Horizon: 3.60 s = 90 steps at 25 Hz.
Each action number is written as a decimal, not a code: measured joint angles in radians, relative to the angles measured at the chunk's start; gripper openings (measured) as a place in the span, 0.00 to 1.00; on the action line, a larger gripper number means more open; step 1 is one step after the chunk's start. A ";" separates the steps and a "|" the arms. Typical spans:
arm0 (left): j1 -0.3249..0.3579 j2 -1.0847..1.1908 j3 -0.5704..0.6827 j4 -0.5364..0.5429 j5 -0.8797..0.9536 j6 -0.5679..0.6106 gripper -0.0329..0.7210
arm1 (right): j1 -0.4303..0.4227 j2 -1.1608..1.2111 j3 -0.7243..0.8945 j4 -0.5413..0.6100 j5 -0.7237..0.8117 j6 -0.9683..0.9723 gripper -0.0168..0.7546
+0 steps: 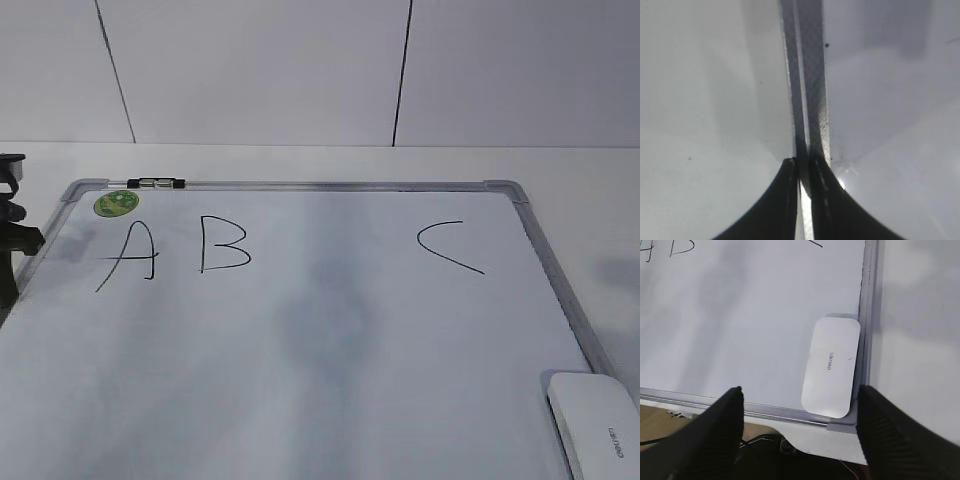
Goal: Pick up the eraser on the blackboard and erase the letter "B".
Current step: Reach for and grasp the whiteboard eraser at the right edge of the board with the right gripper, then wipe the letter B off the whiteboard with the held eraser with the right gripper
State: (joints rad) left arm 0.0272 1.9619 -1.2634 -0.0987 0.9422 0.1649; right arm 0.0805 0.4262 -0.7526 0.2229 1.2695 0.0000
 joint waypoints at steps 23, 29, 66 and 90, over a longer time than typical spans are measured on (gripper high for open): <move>0.001 0.001 0.000 -0.013 0.002 -0.009 0.07 | 0.000 0.339 0.000 0.002 -0.010 0.151 0.82; 0.001 0.001 0.000 -0.020 0.002 -0.009 0.07 | 0.000 0.504 0.000 -0.016 -0.020 0.152 0.82; 0.002 0.001 -0.001 -0.035 -0.010 -0.009 0.07 | 0.093 0.949 -0.002 -0.026 -0.266 0.123 0.82; 0.002 0.001 -0.001 -0.051 -0.019 -0.009 0.07 | 0.110 1.139 -0.006 -0.037 -0.266 0.191 0.82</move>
State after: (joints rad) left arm 0.0295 1.9633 -1.2640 -0.1501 0.9228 0.1561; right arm 0.1904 1.5651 -0.7581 0.1856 1.0031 0.1908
